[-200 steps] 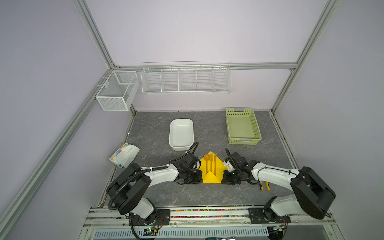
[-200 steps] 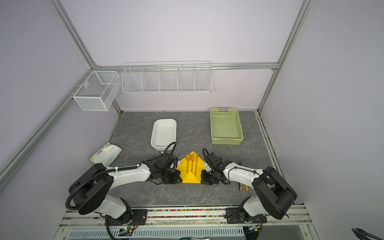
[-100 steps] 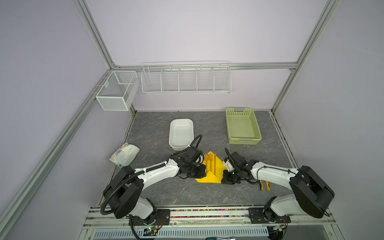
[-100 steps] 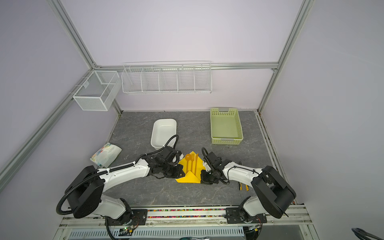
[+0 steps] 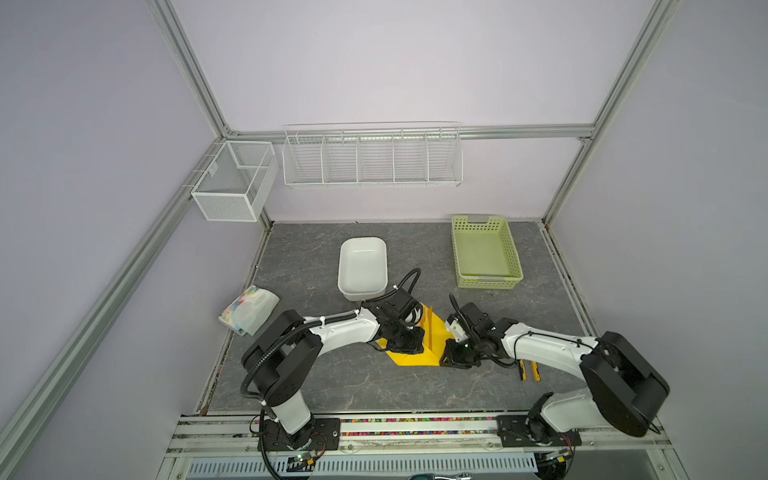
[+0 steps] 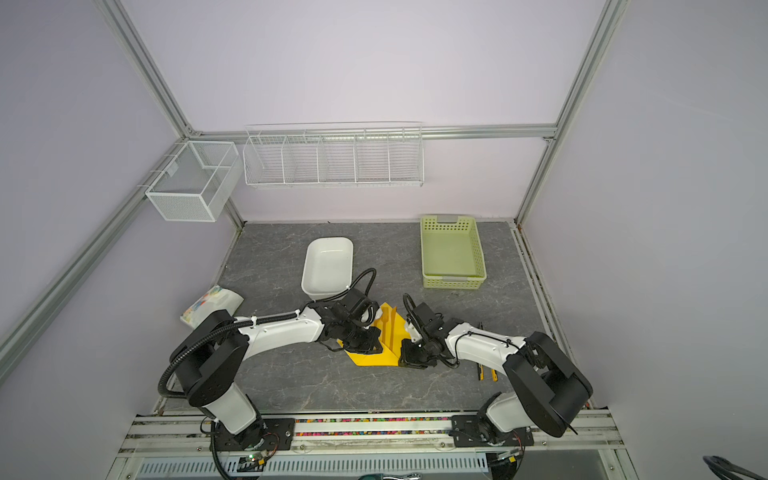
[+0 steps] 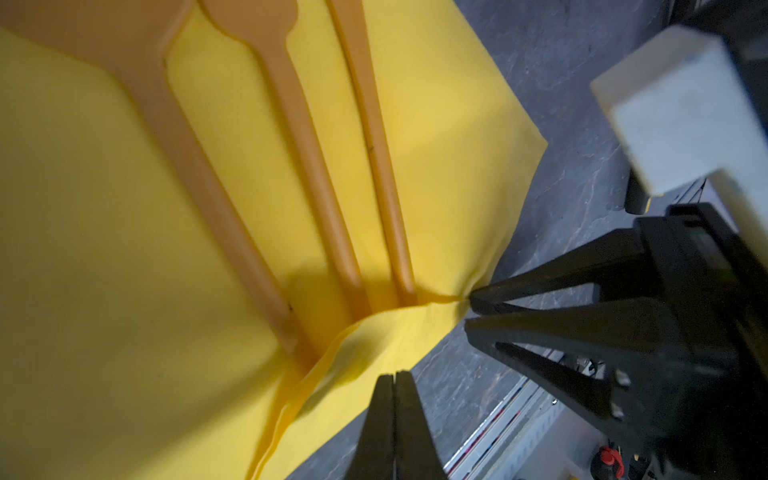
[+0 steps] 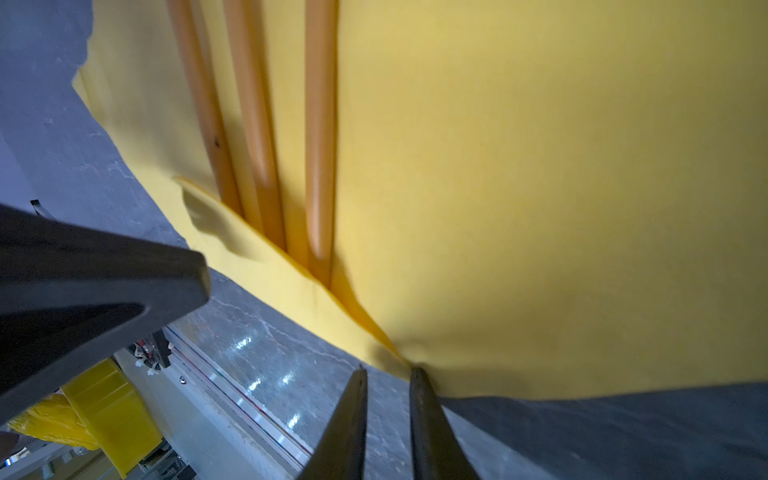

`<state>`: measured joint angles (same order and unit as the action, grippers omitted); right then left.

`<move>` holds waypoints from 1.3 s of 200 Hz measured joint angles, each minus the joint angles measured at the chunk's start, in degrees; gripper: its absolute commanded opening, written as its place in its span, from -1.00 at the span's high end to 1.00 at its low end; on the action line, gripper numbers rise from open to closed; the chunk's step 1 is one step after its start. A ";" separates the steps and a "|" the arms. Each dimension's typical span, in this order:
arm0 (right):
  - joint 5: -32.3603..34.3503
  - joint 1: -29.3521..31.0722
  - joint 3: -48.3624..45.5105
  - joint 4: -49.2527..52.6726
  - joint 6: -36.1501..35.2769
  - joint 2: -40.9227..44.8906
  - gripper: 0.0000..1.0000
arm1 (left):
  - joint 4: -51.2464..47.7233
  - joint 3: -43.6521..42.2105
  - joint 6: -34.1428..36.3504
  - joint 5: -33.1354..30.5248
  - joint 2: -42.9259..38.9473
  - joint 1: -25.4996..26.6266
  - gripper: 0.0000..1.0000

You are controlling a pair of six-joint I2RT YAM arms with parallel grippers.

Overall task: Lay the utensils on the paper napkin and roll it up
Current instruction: 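Open the right gripper and draw it back while the left gripper keeps holding the napkin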

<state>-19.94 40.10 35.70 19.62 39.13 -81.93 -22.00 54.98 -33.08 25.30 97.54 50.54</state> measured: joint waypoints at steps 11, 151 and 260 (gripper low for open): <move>0.20 0.00 0.00 0.55 0.02 0.39 0.47 | 0.02 0.09 0.15 0.00 0.55 0.00 0.99; 5.40 -12.68 2.54 11.02 -2.43 8.22 0.08 | 0.35 1.81 0.22 -0.59 3.87 0.00 1.00; 2.67 -20.04 3.76 11.74 -7.50 5.14 -0.04 | 0.44 1.81 0.11 -0.57 4.00 0.00 1.00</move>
<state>-17.28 20.05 39.46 31.35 31.64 -76.79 -21.56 56.80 -32.97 24.73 101.54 50.54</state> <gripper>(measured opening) 0.522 0.047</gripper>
